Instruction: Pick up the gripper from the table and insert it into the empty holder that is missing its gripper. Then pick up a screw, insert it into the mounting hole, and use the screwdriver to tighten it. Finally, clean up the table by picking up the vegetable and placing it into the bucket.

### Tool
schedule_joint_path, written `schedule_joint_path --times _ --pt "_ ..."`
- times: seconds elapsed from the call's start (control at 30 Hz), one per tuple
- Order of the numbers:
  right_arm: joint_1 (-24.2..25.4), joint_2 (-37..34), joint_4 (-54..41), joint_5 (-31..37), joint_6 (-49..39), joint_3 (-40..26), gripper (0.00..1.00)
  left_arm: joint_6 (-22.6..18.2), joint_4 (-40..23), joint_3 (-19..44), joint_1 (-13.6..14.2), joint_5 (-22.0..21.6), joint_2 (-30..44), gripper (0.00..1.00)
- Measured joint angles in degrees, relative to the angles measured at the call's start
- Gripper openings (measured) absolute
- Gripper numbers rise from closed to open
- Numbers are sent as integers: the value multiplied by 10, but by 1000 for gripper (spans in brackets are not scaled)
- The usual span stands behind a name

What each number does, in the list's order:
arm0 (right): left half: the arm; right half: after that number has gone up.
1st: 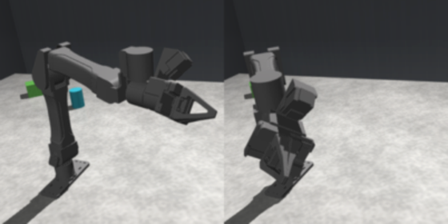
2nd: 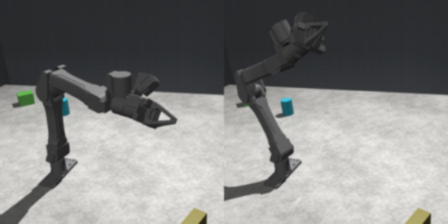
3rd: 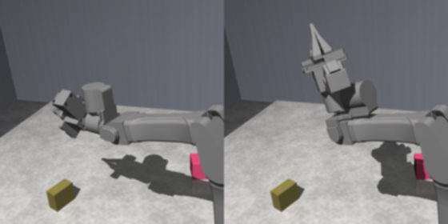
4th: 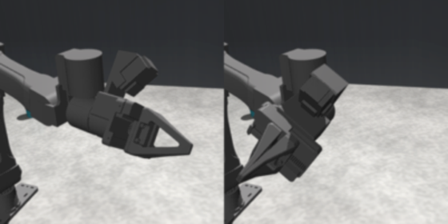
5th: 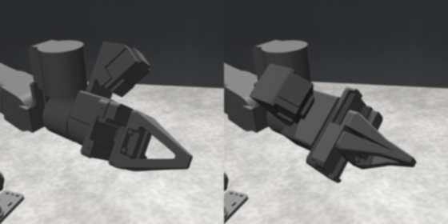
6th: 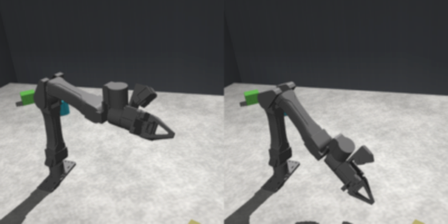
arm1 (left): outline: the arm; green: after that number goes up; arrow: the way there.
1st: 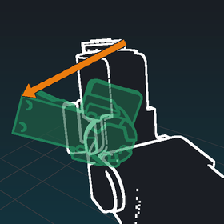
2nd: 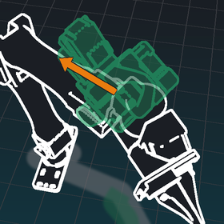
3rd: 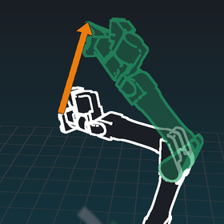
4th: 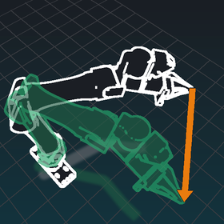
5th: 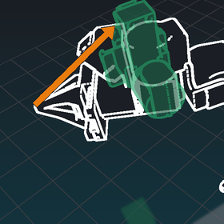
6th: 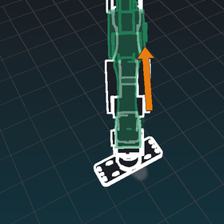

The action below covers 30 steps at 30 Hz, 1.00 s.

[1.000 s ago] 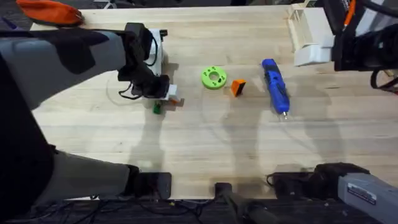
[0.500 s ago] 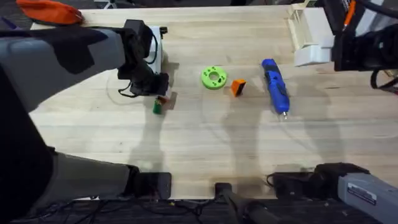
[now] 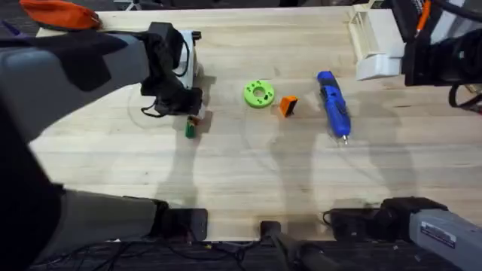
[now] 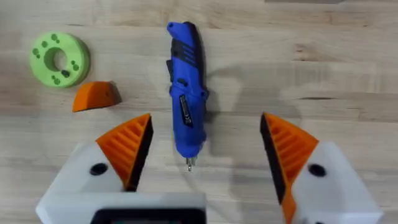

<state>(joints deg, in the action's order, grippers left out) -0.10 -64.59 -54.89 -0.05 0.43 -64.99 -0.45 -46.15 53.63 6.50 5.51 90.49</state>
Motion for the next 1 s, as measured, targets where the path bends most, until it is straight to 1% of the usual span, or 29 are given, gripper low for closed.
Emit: schedule_joint_path --times 0.07,0.23,0.4,0.43,0.53,0.6,0.63,0.67,0.7,0.83,1.0 --pt "0 0 0 0 0 0 994 0 -13 1 0 -7 -21 12" --pt "0 0 0 0 0 0 994 0 -54 22 0 -4 -118 12" --pt "0 0 0 0 0 0 994 0 -66 35 0 5 -211 12" --pt "0 0 0 0 0 0 994 -2 -68 35 0 5 -228 44" --pt "0 0 0 0 0 0 994 -3 -70 35 0 8 -268 490" --pt "0 0 0 0 0 0 994 -3 -70 35 0 8 -294 821" --pt "0 0 0 0 0 0 994 -1 -70 35 0 8 -303 937" --pt "0 0 0 0 0 0 994 1 -70 35 0 8 -314 973" --pt "0 0 0 0 0 0 994 10 -70 35 0 6 -342 986" --pt "0 0 0 0 0 0 993 26 -62 28 0 -9 -395 987" --pt "0 0 -5 0 0 0 993 36 -38 -28 0 -35 -499 987"
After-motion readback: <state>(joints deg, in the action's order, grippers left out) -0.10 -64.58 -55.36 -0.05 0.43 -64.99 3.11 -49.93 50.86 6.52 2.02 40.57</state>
